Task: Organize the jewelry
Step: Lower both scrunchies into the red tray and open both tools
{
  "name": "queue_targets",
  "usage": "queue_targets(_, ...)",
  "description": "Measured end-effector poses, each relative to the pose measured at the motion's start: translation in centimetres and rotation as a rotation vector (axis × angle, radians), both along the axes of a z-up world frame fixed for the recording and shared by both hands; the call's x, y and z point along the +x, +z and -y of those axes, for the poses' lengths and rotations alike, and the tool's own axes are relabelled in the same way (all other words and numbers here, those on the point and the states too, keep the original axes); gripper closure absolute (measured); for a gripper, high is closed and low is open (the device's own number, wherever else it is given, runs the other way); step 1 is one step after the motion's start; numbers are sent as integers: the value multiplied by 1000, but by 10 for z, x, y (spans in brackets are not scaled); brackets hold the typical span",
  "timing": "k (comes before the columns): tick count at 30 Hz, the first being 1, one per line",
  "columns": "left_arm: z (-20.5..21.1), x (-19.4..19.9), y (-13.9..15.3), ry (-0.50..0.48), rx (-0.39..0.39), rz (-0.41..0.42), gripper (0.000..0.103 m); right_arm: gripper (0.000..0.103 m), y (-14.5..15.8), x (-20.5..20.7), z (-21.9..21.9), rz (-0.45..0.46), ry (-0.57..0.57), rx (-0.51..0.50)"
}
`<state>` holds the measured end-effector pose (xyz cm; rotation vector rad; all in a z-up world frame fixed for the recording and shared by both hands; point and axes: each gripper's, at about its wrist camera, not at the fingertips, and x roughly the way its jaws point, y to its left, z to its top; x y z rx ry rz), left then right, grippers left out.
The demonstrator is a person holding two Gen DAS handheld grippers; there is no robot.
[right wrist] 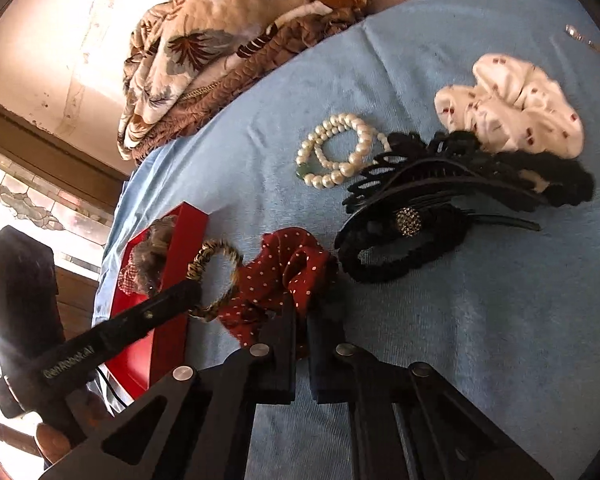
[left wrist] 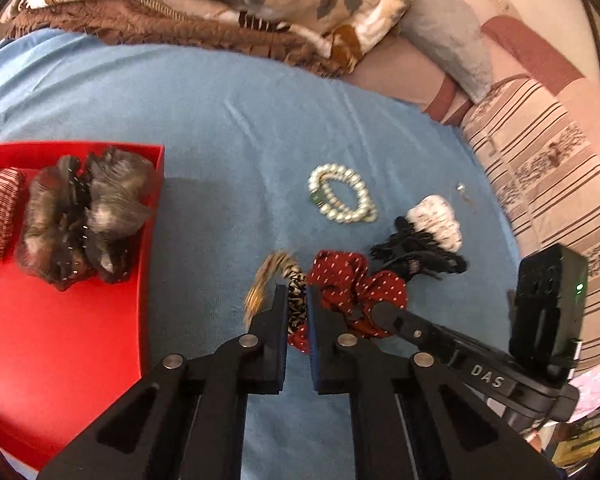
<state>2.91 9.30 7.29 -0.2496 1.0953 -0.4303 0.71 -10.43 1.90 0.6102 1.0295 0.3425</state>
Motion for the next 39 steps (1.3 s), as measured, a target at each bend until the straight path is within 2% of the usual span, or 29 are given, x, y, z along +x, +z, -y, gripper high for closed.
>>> queue_targets(7,-17,-30,42,27,-31,73,95,98,34,-22,0,69,14,-33)
queue_targets(12,-45,-51,58,80,20,123,95,98,57,-38,-9,118,40,-60)
queue_targets(15,-76,-64,63,143,59,142,95,98,70,-48,-22,149,68,-81)
queue_targets(21,-144,-72,52,289,99,110,95,98,88,-56,-59,186,148,-99)
queue_targets(29,-217,-68,25,439,205,62,95,98,97,-47,-129,179,270,-83)
queue_targets(34,-240,-62,10,497,259,38,95,98,83,-29,-174,133,315,-51)
queue_targets(39,-250,-64,-1,514,260,7,95,98,51,-19,-196,57,343,-99)
